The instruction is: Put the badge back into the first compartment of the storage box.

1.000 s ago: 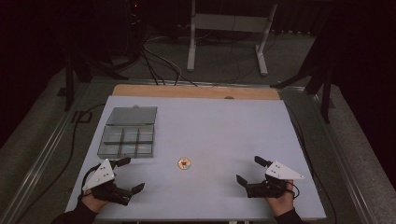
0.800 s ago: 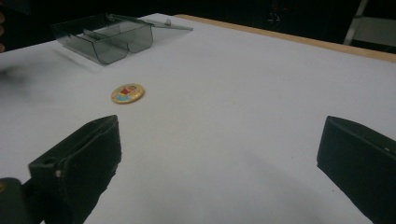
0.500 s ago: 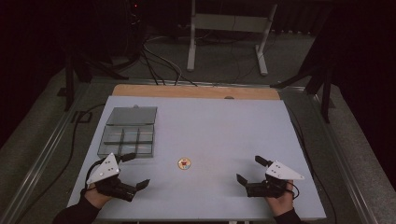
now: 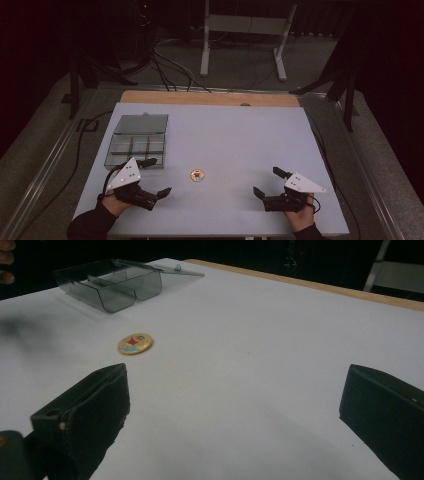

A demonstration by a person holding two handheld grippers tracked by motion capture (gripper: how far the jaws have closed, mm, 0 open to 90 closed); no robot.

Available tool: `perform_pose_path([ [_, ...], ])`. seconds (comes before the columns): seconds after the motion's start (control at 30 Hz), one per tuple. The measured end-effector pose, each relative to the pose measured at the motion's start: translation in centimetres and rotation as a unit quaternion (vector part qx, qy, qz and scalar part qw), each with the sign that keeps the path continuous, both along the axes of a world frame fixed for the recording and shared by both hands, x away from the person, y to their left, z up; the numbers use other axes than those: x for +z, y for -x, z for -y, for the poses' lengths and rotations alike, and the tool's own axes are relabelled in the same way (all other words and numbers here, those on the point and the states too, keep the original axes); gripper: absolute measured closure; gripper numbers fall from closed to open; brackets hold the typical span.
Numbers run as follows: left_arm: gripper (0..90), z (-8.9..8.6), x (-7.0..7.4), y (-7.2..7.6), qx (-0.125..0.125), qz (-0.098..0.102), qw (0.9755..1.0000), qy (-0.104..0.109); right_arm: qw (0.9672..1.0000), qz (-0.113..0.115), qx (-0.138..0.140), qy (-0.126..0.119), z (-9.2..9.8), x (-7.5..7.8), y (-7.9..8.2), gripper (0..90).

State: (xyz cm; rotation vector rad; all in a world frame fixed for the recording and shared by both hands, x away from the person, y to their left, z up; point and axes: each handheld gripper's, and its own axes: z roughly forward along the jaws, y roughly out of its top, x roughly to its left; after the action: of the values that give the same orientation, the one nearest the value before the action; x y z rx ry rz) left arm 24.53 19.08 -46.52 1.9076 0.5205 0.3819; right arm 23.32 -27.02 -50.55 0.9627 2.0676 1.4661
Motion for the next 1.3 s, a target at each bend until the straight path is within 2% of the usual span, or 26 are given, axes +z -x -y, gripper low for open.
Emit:
perform_pose_path([
  [0.3, 0.2, 1.6, 0.0, -1.2, -0.008, -0.01, 0.9999, 0.001, 1.0, 0.0, 0.0, -0.001, 0.0, 0.0, 0.1, 0.0],
  [0.6, 0.2, 3.1, -0.2, -2.5, -0.016, -0.018, 0.9997, -0.006, 1.0, 0.0, 0.001, -0.001, 0.0, 0.1, 0.1, 0.0],
  [1.17, 0.3, 5.4, -1.6, -4.3, -0.016, -0.04, 0.999, -0.015, 1.0, -0.003, 0.002, -0.005, 0.0, 0.1, 0.0, 0.0],
  [1.3, 0.3, 6.1, -2.3, -4.4, -0.017, -0.043, 0.9985, -0.029, 1.0, -0.004, 0.003, -0.005, 0.0, 0.1, 0.0, 0.0],
])
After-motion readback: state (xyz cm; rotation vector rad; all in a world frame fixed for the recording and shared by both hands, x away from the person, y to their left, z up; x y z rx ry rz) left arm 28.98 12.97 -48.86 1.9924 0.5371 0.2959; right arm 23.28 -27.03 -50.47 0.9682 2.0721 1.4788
